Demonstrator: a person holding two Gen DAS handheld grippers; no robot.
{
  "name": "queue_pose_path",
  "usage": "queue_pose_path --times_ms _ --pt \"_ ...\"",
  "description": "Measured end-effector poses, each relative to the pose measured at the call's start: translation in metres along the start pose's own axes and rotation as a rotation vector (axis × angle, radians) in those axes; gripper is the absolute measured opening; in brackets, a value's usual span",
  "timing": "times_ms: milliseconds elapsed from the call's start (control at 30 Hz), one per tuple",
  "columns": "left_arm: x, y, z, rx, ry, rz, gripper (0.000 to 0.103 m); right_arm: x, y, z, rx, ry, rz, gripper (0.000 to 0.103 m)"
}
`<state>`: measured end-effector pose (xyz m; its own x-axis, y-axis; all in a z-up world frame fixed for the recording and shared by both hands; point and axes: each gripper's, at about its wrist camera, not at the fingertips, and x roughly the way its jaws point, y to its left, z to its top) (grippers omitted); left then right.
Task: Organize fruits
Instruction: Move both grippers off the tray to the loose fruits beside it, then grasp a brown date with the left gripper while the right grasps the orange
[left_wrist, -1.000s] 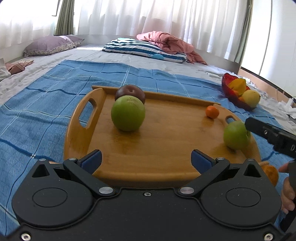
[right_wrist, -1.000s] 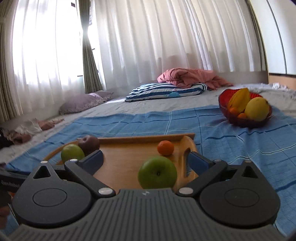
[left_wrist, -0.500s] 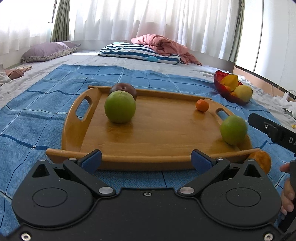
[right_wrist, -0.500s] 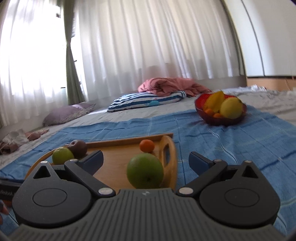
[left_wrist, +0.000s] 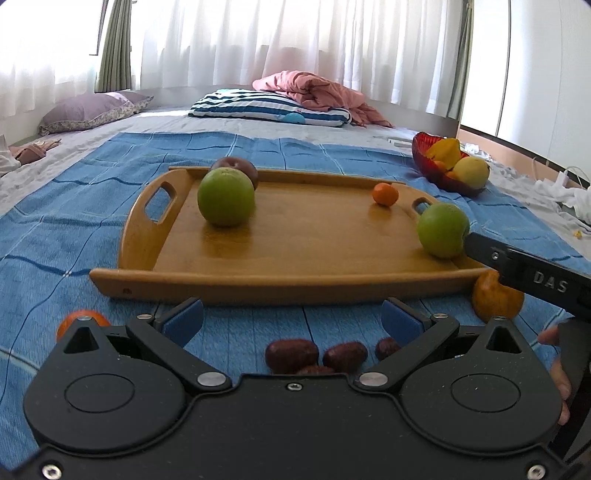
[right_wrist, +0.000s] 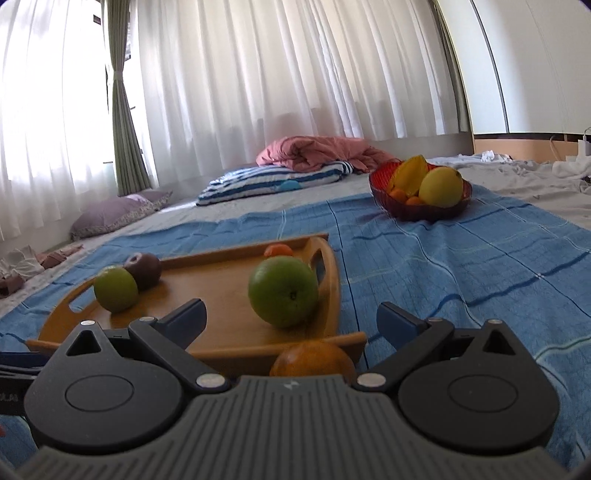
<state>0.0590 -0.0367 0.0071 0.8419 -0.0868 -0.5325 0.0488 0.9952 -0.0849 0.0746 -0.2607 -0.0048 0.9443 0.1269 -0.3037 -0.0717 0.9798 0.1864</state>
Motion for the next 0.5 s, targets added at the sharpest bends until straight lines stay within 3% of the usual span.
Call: queue_pose_path --times_ms 500 --pt "-0.018 -0.003 -0.026 -0.004 0.016 0.0 0.099 -0.006 0.007 -0.011 -0.016 -0.01 -0.055 0.101"
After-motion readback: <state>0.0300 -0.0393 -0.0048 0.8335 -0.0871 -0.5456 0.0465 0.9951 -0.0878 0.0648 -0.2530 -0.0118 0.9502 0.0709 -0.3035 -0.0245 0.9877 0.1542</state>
